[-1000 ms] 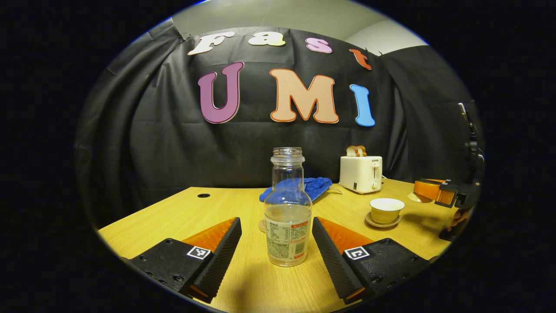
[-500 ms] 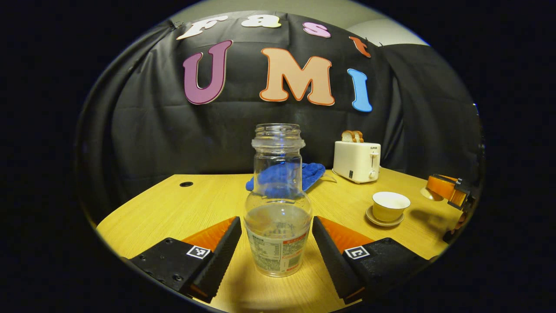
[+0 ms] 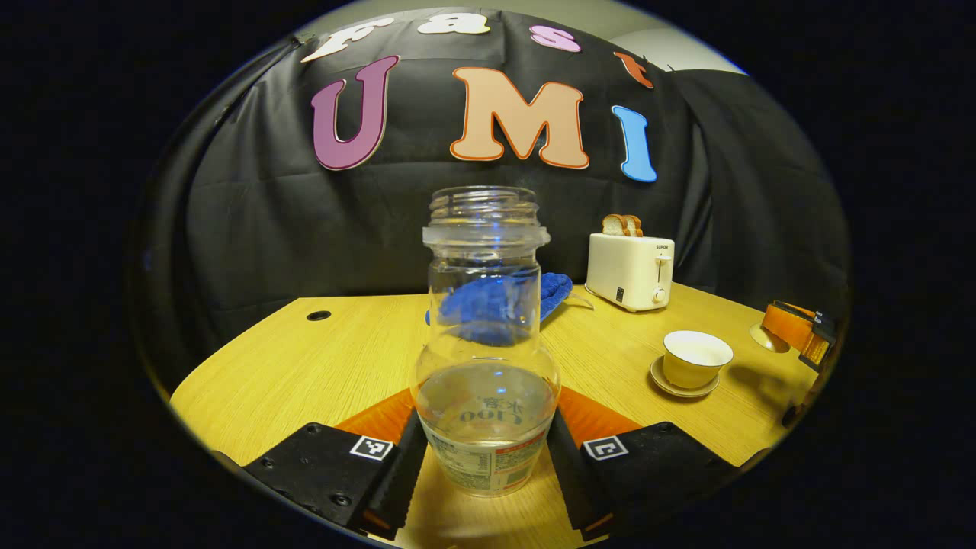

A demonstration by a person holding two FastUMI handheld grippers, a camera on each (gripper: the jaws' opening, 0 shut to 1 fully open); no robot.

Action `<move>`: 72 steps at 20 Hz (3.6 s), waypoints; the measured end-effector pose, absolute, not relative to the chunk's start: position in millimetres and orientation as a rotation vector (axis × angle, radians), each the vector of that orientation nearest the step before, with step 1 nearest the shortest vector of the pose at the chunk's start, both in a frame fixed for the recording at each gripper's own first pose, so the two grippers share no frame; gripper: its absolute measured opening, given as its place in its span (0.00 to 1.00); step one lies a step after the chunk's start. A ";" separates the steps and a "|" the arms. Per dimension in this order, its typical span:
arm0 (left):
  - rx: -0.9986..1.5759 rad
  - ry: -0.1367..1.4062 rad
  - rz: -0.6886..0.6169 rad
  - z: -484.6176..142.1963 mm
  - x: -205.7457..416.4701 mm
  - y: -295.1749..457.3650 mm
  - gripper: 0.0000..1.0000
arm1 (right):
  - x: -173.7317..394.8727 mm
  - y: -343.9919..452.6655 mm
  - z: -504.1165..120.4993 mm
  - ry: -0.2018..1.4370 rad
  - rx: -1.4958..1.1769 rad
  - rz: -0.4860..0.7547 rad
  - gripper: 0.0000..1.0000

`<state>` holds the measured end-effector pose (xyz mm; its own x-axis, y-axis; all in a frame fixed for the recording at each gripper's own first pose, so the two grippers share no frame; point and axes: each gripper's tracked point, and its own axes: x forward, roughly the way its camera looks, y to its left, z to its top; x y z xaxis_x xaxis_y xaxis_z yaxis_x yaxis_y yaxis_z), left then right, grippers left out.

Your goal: Open the teacup lid with one hand, grasp the water bottle and pour water into the teacup with the other hand; after pouring, place the water bottle on the coaster and then close the teacup lid.

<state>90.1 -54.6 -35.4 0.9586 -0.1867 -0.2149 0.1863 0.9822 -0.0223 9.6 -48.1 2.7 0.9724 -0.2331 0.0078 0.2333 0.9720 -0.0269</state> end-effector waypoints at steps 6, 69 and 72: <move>0.044 0.225 -0.196 -36.9 90.9 -59.5 0.73 | 9.5 -48.8 2.5 -0.005 -0.028 -0.235 0.31; 1.798 -0.008 -0.142 7.8 153.1 -143.8 0.64 | -4.1 -117.6 7.2 -0.009 -0.033 -0.356 0.31; 1.817 -0.007 -0.146 9.6 153.1 -143.6 0.64 | -4.1 -117.6 7.5 -0.009 -0.033 -0.356 0.31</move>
